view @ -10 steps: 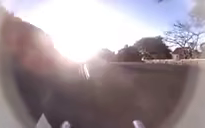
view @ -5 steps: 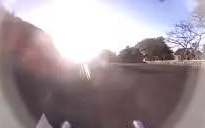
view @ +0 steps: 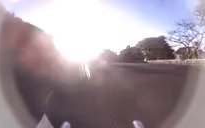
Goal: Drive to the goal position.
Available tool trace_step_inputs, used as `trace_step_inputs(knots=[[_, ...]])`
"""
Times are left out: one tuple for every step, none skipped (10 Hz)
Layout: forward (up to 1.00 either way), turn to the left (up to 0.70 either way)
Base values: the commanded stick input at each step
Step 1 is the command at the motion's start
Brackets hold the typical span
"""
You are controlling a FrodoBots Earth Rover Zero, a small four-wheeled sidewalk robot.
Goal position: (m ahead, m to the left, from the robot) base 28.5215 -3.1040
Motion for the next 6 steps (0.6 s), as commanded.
trace_step_inputs(knots=[[0.5,0.0],[0.5,0.0],[0.5,0.0],[0.5,0.0],[0.5,0.0],[0.5,0.0]])
